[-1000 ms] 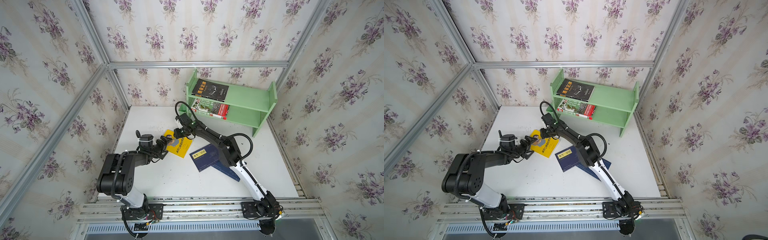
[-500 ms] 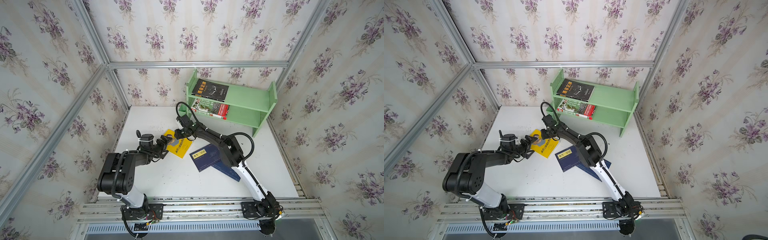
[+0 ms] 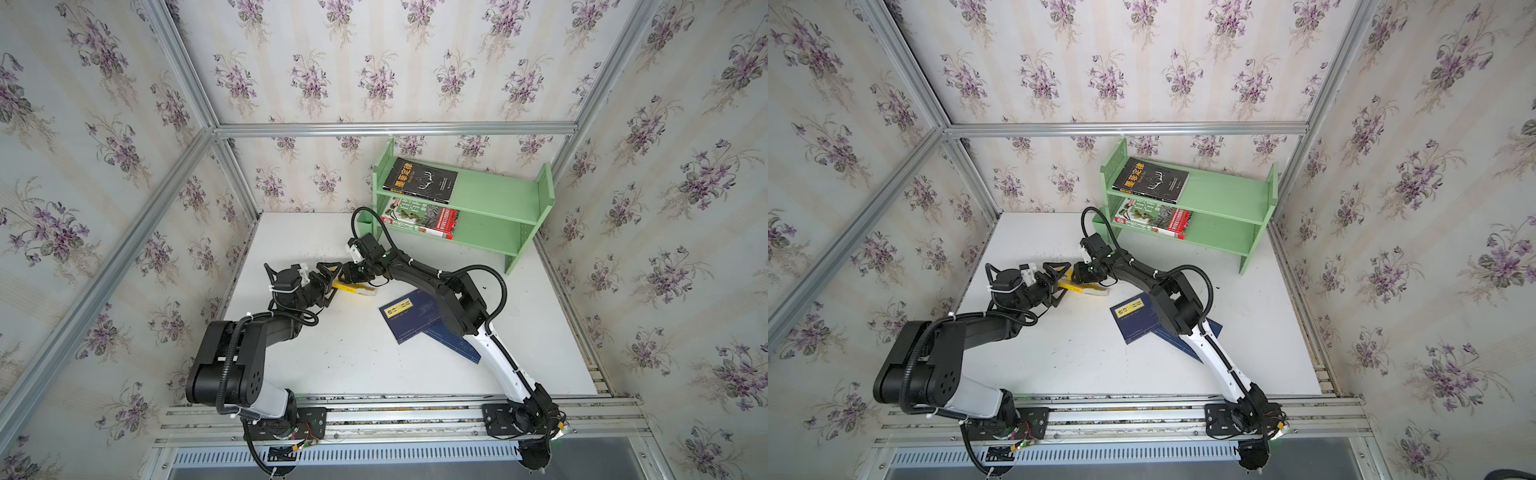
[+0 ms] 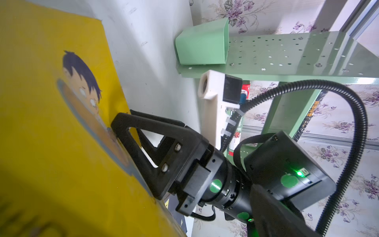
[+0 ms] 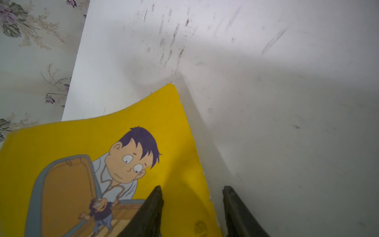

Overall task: Stacking books/files
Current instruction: Pick up the book at the center of the table.

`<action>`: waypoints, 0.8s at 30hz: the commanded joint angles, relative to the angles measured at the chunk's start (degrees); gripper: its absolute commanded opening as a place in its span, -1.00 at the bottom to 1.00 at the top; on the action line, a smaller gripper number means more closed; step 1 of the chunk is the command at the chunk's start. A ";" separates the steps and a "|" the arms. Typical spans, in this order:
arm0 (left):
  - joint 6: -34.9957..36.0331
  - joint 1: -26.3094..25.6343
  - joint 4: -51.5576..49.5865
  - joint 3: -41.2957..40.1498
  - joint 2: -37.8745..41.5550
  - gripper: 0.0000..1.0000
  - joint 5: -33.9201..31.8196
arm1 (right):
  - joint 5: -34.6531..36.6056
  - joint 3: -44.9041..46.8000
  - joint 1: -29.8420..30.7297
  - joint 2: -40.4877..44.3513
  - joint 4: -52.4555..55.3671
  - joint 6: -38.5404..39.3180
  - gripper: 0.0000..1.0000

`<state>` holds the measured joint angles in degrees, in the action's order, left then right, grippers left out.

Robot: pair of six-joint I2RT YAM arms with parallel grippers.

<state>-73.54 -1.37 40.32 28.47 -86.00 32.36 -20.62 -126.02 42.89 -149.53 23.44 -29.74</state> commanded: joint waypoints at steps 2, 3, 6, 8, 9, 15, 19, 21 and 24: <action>3.11 -0.05 -6.54 2.61 1.43 0.95 0.37 | -2.43 1.69 0.78 -1.46 16.76 -0.76 0.01; 3.35 -0.04 -8.89 2.89 1.68 0.91 0.08 | -2.42 1.81 0.79 -1.29 16.66 -0.84 0.01; 4.75 -0.18 -17.40 4.49 1.97 0.68 -0.63 | -2.10 3.12 0.73 -0.78 15.68 -1.50 0.00; 5.50 -0.16 -22.25 5.57 1.65 0.50 -0.81 | -1.89 4.16 0.78 -0.41 14.84 -1.98 0.00; 5.80 -0.15 -23.27 5.76 1.54 0.46 -0.80 | -1.78 4.49 0.79 -0.21 14.50 -2.21 0.00; 5.73 -0.19 -27.04 5.28 0.77 0.11 -1.18 | -1.05 5.17 0.72 0.58 13.39 -2.78 0.00; 5.83 -0.18 -27.12 5.27 1.40 -0.19 -0.42 | -0.38 5.25 0.35 1.47 13.06 -2.43 0.02; 6.11 -0.14 -27.98 5.28 2.63 -0.36 -0.95 | -0.25 5.64 0.05 2.75 11.96 -2.21 0.03; 6.74 -0.26 -29.52 5.61 4.61 -0.54 -2.18 | -0.43 6.96 -0.74 6.01 7.97 -1.66 0.09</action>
<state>-67.55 -1.56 10.50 33.65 -82.52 30.26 -22.17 -120.07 42.61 -144.81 23.11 -31.33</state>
